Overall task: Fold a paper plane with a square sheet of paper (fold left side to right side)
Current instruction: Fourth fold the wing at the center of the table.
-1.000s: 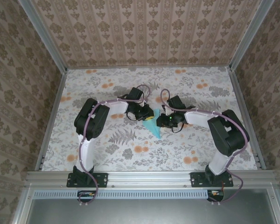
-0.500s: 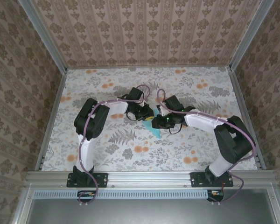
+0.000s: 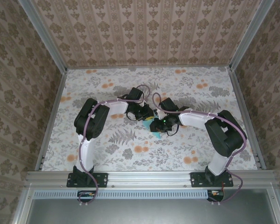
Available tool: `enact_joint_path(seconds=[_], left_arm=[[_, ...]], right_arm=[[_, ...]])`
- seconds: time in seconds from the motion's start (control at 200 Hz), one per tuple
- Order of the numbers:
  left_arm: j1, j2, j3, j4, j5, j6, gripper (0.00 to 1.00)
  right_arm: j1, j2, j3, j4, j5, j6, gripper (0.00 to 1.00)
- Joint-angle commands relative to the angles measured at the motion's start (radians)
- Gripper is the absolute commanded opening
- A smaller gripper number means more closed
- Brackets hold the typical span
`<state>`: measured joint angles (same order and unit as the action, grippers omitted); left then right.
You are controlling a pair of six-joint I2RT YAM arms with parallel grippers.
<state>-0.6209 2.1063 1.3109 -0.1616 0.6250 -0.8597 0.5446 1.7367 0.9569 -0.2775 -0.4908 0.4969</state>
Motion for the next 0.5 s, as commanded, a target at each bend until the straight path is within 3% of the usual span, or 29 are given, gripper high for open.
enact_joint_path(seconds=[0.0, 0.495], left_arm=[[0.004, 0.015, -0.03, -0.081, -0.047, 0.025, 0.16], [0.004, 0.015, -0.03, -0.082, -0.047, 0.027, 0.16]], right_arm=[[0.005, 0.032, 0.024, -0.061, 0.026, -0.02, 0.26], [0.003, 0.043, 0.013, -0.082, 0.052, -0.029, 0.25]])
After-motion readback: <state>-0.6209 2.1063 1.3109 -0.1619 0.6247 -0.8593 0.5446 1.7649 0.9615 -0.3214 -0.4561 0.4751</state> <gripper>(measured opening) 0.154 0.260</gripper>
